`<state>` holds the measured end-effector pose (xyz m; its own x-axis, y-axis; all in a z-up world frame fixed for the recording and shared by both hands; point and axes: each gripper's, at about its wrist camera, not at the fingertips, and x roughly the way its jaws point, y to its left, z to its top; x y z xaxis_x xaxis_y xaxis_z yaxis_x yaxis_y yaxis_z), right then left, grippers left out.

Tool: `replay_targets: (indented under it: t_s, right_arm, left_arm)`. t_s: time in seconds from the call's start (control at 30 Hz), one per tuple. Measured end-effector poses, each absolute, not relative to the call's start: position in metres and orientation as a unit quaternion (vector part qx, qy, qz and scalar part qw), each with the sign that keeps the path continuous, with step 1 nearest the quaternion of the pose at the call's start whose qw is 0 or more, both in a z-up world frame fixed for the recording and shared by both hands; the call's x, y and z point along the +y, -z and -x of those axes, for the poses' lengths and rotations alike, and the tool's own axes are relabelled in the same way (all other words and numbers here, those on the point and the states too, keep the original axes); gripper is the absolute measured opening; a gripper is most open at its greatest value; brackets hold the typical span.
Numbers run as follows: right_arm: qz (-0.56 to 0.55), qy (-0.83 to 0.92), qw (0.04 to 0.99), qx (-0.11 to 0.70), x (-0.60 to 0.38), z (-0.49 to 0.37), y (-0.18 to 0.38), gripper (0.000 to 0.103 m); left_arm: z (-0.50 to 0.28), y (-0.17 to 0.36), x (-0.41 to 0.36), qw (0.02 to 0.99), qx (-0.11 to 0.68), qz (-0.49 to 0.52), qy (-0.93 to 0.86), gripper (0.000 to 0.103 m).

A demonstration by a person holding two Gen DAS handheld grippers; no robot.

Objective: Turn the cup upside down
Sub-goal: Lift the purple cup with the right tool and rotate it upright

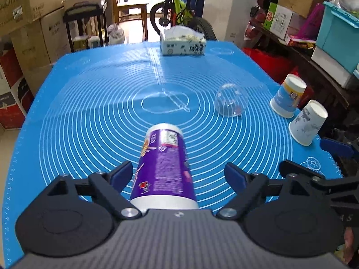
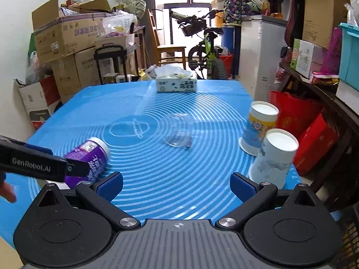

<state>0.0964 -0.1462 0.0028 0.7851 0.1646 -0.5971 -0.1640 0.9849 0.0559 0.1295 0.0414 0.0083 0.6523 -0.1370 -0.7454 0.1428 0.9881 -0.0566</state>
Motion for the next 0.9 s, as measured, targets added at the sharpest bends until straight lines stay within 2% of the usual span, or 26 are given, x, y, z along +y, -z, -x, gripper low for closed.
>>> replay_targets:
  t_s: [0.43, 0.77, 0.9]
  right_arm:
    - [0.001, -0.106, 0.942, 0.318, -0.106, -0.112, -0.035, 0.103]
    - [-0.052, -0.165, 0.901, 0.399, -0.057, -0.159, -0.034, 0.103]
    - [-0.083, -0.180, 0.865, 0.461, -0.038, -0.189, -0.020, 0.103]
  left_arm:
    - [-0.123, -0.024, 0.085, 0.918, 0.392, 0.015, 0.062, 0.090]
    - [-0.121, -0.025, 0.136, 0.926, 0.378, 0.001, 0.016, 0.093]
    - [-0.122, -0.015, 0.154, 0.922, 0.388, 0.009, 0.006, 0.094]
